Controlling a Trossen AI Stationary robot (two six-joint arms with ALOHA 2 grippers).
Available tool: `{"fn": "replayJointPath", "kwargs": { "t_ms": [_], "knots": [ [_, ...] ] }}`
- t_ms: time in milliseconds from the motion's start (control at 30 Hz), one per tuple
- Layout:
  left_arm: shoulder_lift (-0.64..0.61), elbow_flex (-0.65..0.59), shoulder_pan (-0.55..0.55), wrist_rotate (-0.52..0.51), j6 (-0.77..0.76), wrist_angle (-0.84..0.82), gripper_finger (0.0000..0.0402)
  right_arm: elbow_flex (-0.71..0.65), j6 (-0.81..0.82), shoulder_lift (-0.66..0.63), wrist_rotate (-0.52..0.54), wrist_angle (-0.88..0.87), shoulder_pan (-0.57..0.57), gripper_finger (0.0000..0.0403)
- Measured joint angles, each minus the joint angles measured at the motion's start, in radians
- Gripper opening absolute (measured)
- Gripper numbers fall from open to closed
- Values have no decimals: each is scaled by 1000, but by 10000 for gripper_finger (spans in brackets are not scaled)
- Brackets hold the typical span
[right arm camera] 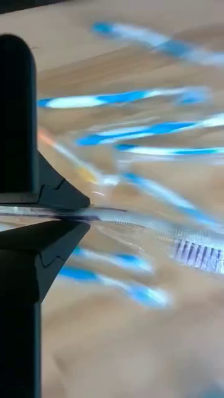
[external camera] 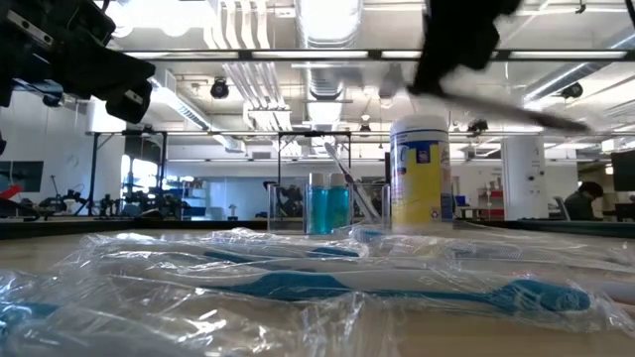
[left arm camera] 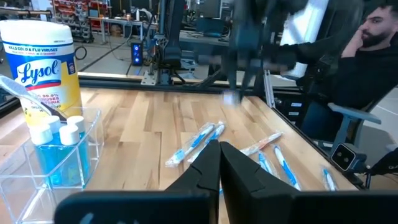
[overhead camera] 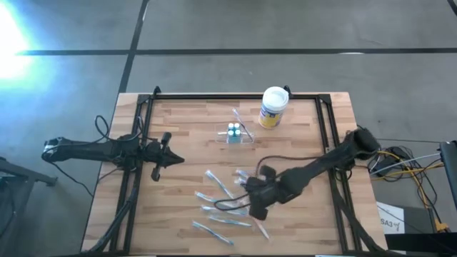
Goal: Pick & Place toothbrushing station
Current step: Put the violet toothbrush into the transparent organizer
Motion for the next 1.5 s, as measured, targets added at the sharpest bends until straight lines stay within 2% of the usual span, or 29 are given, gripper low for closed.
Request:
{"fn": "replayJointPath", "kwargs": {
  "t_ms": [167, 267, 400, 567, 667, 767, 867, 933, 1133, 1500],
  "knots": [
    [1, 0, 0, 0, 1, -5, 17, -6, -184, -140, 194, 94, 35, 21],
    [1, -1, 0, 0, 1, -5, 20, -31, -310, -211, 252, 181, 47, 21],
    [1, -2, 0, 0, 5, -7, 19, -129, -474, -319, 303, 394, 47, 20],
    [2, -2, 0, 0, 5, -15, 12, -325, -613, -473, 305, 660, 28, 20],
    [2, -2, 0, 0, 9, -20, 9, -492, -722, -572, 299, 925, 25, 20],
    [2, -2, 0, 0, 10, -20, 8, -629, -758, -666, 235, 1086, 6, 20],
    [1, -2, 0, 0, 25, -22, 12, -726, -783, -748, 129, 1118, -16, 20],
    [1, -2, 0, -1, 28, -22, 15, -773, -800, -795, 94, 1116, -25, 20],
    [1, -2, 0, -3, 27, -21, 16, -888, -874, -972, 89, 1144, -34, 20],
    [1, -2, 0, -5, 27, -21, 7, -1084, -876, -1270, 90, 1133, -32, 20]
  ]
}}
